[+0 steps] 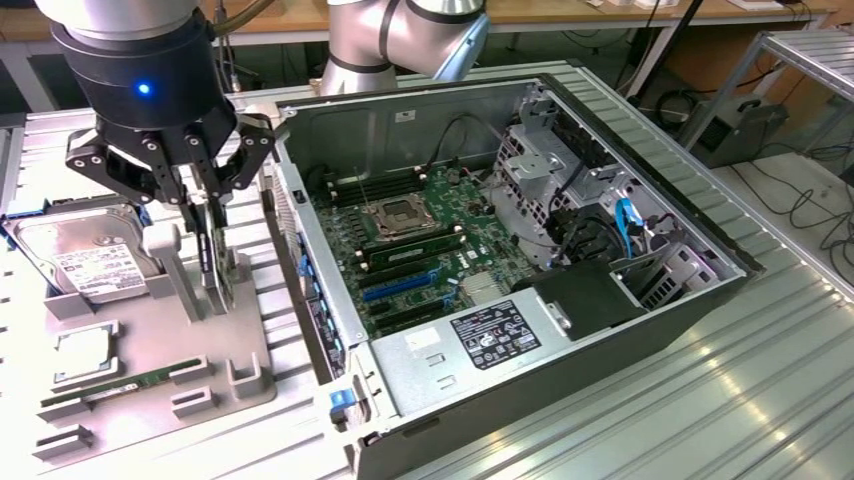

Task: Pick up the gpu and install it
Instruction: 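Pick up the gpu and move the gpu toward the slot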

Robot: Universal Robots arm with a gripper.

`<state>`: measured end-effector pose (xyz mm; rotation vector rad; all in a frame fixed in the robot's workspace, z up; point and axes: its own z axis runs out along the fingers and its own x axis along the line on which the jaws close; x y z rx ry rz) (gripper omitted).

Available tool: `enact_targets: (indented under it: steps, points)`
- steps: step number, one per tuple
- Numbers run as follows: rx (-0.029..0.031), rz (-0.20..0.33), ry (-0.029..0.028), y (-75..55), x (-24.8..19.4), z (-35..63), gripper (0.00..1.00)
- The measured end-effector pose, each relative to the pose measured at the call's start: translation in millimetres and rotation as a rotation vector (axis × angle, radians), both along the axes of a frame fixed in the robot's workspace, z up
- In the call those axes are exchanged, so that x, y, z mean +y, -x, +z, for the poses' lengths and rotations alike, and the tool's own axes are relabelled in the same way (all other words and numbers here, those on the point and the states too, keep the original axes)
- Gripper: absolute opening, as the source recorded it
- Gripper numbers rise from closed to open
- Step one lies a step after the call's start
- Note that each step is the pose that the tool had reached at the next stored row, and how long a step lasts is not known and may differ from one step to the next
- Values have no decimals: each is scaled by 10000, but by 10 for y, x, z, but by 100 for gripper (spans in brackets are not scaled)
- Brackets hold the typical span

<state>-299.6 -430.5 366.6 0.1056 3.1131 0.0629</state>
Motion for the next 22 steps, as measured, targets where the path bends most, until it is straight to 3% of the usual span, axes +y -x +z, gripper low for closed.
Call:
enact_targets:
  steps: [22]
  points:
    - [0,0,0,0,0,111,26]
